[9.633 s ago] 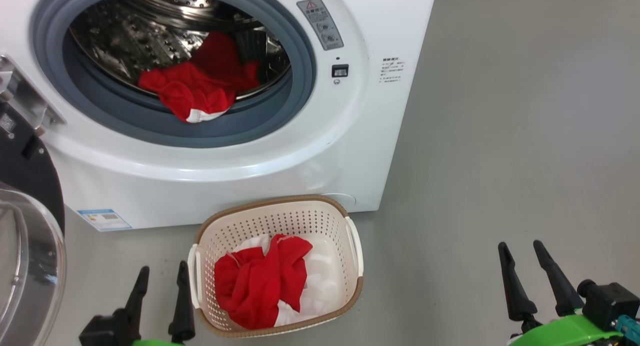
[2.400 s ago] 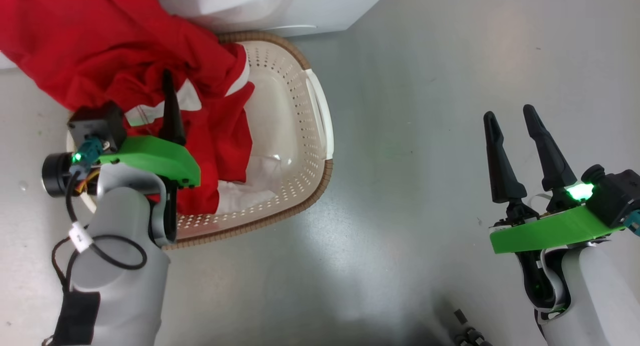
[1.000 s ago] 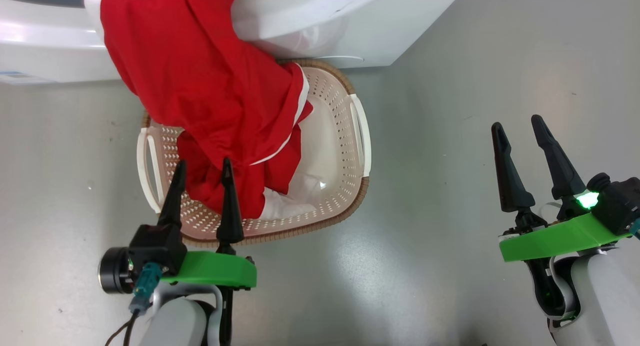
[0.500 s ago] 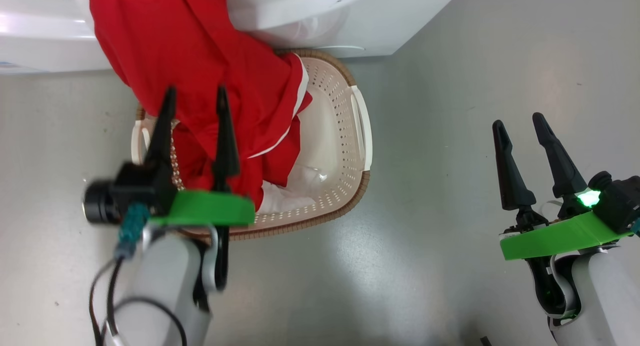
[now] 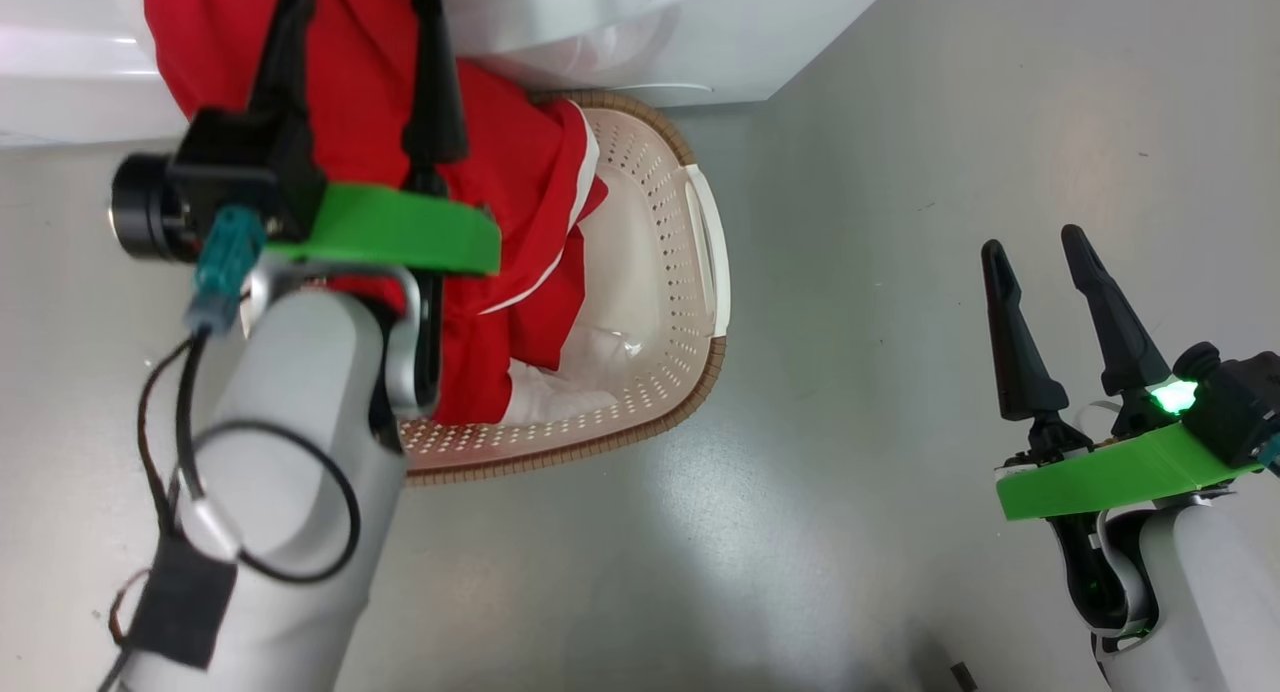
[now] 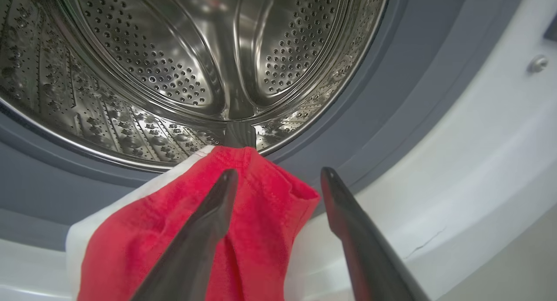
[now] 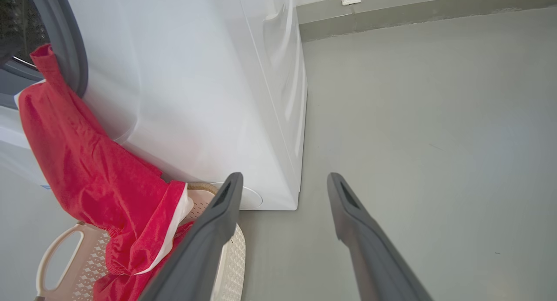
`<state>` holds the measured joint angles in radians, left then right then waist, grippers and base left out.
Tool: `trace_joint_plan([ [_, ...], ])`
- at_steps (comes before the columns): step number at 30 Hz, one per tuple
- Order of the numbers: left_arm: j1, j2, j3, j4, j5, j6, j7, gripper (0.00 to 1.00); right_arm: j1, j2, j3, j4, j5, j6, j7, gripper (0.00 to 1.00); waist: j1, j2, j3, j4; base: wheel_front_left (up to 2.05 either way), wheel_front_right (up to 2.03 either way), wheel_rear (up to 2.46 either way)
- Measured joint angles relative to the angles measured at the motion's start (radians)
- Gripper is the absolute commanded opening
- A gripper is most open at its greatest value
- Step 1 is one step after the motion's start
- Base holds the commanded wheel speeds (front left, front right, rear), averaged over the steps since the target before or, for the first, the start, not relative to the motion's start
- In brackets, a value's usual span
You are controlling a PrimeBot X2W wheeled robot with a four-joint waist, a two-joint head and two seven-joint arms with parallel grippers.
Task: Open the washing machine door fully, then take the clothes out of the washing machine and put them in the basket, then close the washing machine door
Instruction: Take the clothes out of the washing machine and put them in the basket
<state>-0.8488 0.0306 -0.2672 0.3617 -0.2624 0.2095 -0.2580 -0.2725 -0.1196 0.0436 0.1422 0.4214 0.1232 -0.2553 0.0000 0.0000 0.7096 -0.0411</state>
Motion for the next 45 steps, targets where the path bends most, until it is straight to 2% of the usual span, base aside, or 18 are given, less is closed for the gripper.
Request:
trace_joint_plan([
  [9, -0.184, -0.006, -0.015, 0.254, -0.033, -0.005, 0.0, 1.0, 0.0, 0.002, 0.002, 0.001, 0.0, 0.0, 0.0, 1.0, 0.0, 0.0, -0.002, -0.004, 0.0, 0.0, 0.0],
  [19, -0.383, -0.007, -0.12, 0.562, -0.124, 0.011, 0.0, 1.0, 0.0, 0.009, 0.006, 0.002, 0.0, 0.0, 0.0, 1.0, 0.0, 0.0, -0.005, -0.014, 0.0, 0.0, 0.0],
  [27, -0.449, -0.007, -0.156, 0.674, -0.176, 0.011, -0.003, 1.0, 0.0, 0.016, 0.005, 0.002, 0.0, 0.0, 0.0, 1.0, 0.0, 0.0, -0.006, -0.019, 0.0, 0.0, 0.0],
  [28, -0.452, -0.007, -0.159, 0.683, -0.182, 0.01, -0.003, 0.9, 0.0, 0.017, 0.005, 0.002, 0.0, 0.0, 0.0, 1.0, 0.0, 0.0, -0.006, -0.019, 0.0, 0.0, 0.0],
  [29, -0.454, -0.008, -0.161, 0.688, -0.186, 0.01, -0.003, 0.9, 0.0, 0.017, 0.005, 0.002, 0.0, 0.0, 0.0, 1.0, 0.0, 0.0, -0.006, -0.019, 0.0, 0.0, 0.0],
  [31, -0.463, -0.008, -0.168, 0.705, -0.198, 0.009, -0.003, 0.32, 0.0, 0.017, 0.005, 0.002, 0.0, 0.0, 0.0, 1.0, 0.0, 0.0, -0.007, -0.018, 0.0, 0.0, 0.0],
  [32, -0.465, -0.008, -0.173, 0.709, -0.2, 0.008, -0.003, 0.13, 0.0, 0.017, 0.005, 0.002, 0.0, 0.0, 0.0, 1.0, 0.0, 0.0, -0.007, -0.018, 0.0, 0.0, 0.0],
  [33, -0.465, -0.009, -0.177, 0.713, -0.206, 0.002, -0.003, 0.0, 0.0, 0.017, 0.005, 0.002, 0.0, 0.0, 0.0, 1.0, 0.0, 0.0, -0.008, -0.017, 0.0, 0.0, 0.0],
  [40, -0.467, -0.01, -0.196, 0.713, -0.244, -0.008, -0.003, 0.0, 0.0, 0.016, 0.004, 0.001, 0.0, 0.0, 0.0, 1.0, 0.0, 0.0, -0.01, -0.013, 0.0, 0.0, 0.0],
  [45, -0.458, -0.01, -0.173, 0.635, -0.247, -0.007, -0.002, 0.0, 0.0, 0.016, 0.0, 0.001, 0.0, 0.0, 0.0, 1.0, 0.0, 0.0, -0.012, -0.006, 0.0, 0.0, 0.0],
])
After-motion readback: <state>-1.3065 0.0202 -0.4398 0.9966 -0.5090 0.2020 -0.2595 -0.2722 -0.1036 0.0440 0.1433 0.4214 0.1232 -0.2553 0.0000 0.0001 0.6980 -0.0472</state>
